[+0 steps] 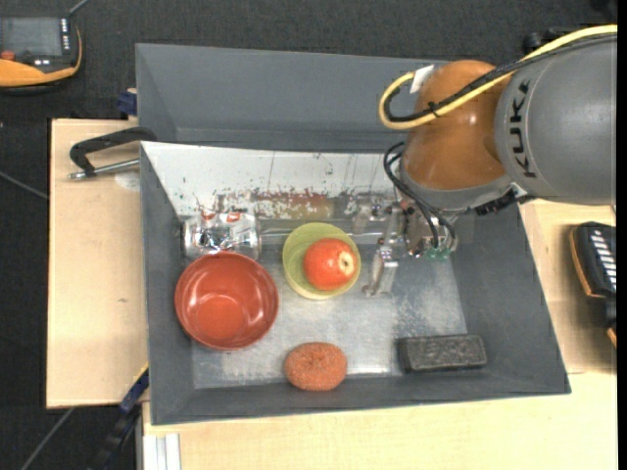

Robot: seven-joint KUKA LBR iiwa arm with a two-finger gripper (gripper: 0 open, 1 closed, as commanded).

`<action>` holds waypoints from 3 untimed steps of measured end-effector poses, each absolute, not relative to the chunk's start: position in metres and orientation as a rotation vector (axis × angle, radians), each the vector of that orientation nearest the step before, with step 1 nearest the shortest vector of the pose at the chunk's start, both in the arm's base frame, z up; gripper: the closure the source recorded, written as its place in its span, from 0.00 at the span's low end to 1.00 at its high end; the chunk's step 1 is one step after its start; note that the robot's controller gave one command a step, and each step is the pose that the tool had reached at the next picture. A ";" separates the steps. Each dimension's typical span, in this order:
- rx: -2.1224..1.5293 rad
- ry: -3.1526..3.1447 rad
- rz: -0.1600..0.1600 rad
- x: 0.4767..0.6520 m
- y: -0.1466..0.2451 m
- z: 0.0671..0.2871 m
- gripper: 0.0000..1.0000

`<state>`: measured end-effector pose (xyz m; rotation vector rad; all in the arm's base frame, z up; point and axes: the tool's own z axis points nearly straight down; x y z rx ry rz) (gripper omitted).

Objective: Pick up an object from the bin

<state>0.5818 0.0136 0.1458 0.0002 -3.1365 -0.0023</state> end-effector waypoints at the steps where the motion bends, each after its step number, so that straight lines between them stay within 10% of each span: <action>1: 0.000 -3.145 -0.002 0.584 0.014 0.151 1.00; 2: 0.574 -3.108 0.003 0.584 -0.029 0.348 1.00; 3: 0.513 -3.121 -0.002 0.583 0.022 0.316 1.00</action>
Offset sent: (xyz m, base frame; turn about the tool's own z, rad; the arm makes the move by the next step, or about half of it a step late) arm 0.0000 0.0000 0.0000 0.0000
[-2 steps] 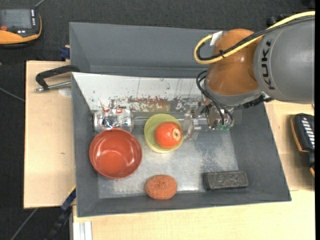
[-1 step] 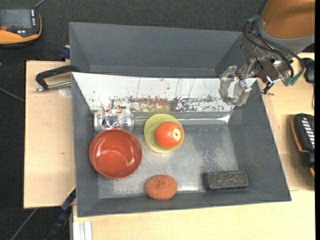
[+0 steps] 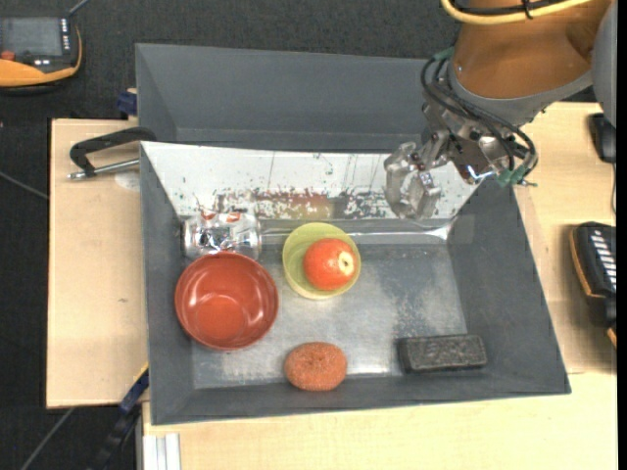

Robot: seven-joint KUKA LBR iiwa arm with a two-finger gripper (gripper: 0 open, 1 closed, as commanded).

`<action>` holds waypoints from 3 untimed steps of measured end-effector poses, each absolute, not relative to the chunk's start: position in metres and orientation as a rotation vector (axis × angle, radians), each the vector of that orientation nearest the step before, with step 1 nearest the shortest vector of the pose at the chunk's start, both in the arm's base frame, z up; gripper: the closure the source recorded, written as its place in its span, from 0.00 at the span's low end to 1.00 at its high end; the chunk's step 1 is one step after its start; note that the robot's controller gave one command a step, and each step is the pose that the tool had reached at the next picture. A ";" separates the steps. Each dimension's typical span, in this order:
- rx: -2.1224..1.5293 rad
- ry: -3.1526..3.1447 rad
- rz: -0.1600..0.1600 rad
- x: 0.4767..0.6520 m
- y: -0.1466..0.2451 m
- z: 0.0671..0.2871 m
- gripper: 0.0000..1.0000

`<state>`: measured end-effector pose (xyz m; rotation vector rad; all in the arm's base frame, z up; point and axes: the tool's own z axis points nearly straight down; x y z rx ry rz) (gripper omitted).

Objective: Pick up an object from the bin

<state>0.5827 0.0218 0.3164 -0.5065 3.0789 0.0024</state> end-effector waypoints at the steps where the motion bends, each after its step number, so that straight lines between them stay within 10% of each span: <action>1: -0.384 3.095 0.007 0.536 0.052 0.317 1.00; 2: -0.432 3.078 0.015 0.600 0.139 0.315 1.00; 3: -0.457 3.080 0.017 0.577 0.152 0.163 1.00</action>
Offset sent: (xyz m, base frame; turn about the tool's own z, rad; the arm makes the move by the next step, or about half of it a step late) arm -0.0457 0.0275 -0.0011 0.0822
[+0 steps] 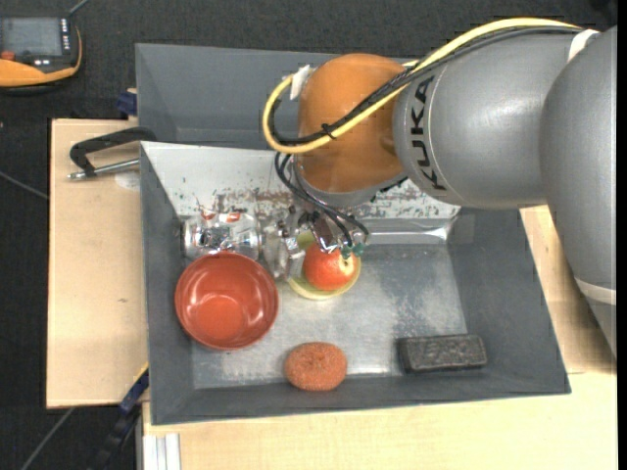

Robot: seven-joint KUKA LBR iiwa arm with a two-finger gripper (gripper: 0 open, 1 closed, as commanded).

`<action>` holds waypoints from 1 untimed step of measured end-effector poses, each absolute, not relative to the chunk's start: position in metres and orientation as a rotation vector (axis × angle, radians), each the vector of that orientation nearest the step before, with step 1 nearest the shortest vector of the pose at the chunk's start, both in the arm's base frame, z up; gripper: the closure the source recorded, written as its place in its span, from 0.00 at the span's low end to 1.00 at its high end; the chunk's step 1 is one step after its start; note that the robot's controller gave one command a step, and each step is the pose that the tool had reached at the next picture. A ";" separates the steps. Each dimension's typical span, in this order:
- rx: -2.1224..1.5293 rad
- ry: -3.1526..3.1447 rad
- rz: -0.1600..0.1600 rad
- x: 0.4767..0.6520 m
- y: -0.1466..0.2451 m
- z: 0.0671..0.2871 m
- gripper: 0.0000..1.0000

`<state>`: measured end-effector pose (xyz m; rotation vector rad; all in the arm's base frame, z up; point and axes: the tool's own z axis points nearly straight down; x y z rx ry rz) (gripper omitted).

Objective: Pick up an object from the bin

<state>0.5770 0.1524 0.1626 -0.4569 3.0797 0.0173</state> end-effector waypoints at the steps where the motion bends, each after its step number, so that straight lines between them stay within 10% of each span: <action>1: -0.510 3.068 0.019 0.510 0.151 0.220 1.00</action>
Offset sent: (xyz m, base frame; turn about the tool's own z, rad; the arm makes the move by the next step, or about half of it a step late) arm -0.0665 -0.0023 0.0530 -0.0326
